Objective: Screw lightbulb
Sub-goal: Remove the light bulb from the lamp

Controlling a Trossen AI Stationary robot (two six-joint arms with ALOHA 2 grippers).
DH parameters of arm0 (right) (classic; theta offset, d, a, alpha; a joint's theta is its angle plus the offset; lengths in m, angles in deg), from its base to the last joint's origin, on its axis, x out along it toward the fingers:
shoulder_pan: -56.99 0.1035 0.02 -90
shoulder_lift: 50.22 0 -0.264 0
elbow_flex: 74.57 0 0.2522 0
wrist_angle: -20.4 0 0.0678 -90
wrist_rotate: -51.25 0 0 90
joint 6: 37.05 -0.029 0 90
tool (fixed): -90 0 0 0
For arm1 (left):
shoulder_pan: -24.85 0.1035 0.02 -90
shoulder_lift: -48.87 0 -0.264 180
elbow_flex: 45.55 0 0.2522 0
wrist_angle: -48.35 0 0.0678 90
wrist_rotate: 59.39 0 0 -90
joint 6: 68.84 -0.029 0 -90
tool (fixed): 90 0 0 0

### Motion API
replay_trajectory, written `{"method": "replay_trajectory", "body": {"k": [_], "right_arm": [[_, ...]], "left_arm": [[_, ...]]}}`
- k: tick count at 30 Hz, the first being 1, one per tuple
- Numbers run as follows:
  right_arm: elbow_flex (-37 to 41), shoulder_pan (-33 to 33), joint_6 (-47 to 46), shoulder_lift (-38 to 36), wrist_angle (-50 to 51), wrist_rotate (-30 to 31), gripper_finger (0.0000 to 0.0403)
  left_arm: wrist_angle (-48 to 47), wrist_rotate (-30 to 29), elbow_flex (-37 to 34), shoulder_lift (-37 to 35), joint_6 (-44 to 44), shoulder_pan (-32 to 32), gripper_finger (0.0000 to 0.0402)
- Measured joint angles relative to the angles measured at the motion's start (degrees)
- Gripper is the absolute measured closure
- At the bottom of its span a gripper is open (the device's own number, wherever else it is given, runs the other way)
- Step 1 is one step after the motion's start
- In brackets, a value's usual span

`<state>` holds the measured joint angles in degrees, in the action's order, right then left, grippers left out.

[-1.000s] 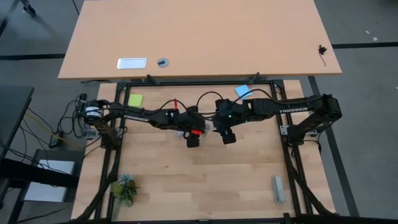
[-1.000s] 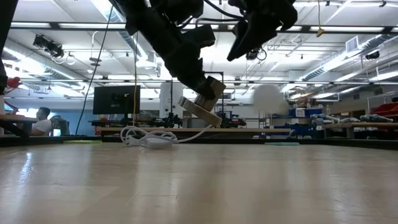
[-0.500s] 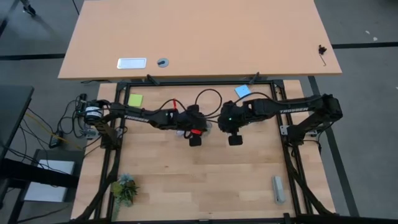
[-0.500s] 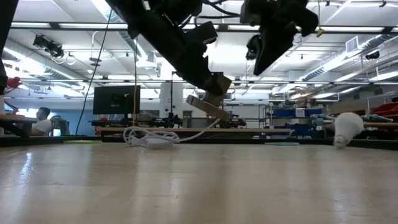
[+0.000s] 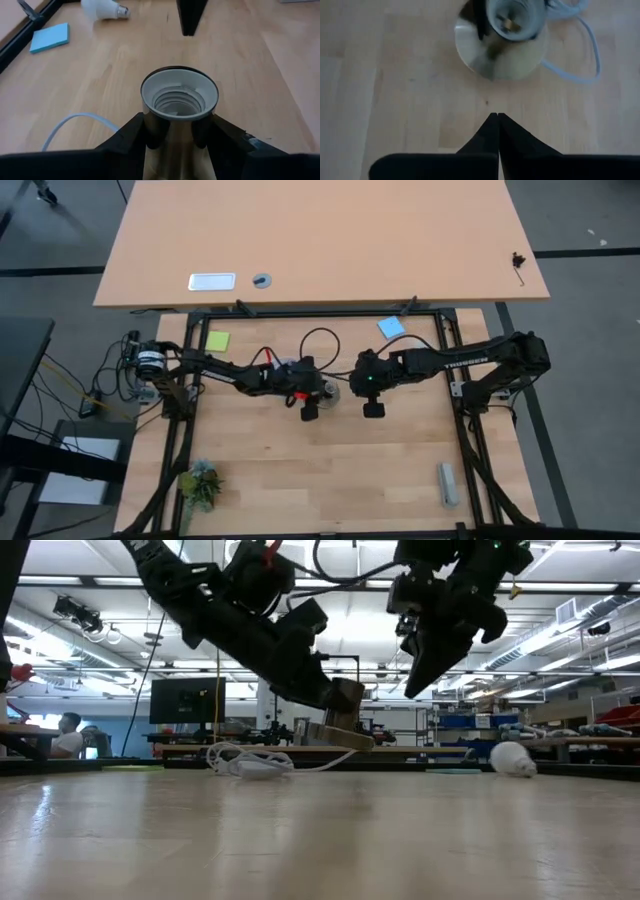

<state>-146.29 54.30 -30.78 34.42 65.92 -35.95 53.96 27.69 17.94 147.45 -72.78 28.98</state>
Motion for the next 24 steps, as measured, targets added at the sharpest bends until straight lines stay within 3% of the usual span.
{"method": "replay_trajectory", "body": {"k": [12, 20, 24], "right_arm": [[2.24, -8.31, -10.61, 0.00, 1.47, 3.66, 0.0395], [2.30, -11.67, -14.29, -0.86, 11.98, 4.05, 0.0395], [2.30, -11.70, -13.86, -3.34, 13.54, 7.75, 0.0395]], "left_arm": [[8.15, -0.95, -4.22, 3.35, 1.66, 0.71, 0.0239], [16.10, -2.48, -4.13, 9.16, 3.16, 0.66, 0.0239], [16.65, -2.42, -4.13, 9.36, 3.15, 0.64, 0.0237]]}}
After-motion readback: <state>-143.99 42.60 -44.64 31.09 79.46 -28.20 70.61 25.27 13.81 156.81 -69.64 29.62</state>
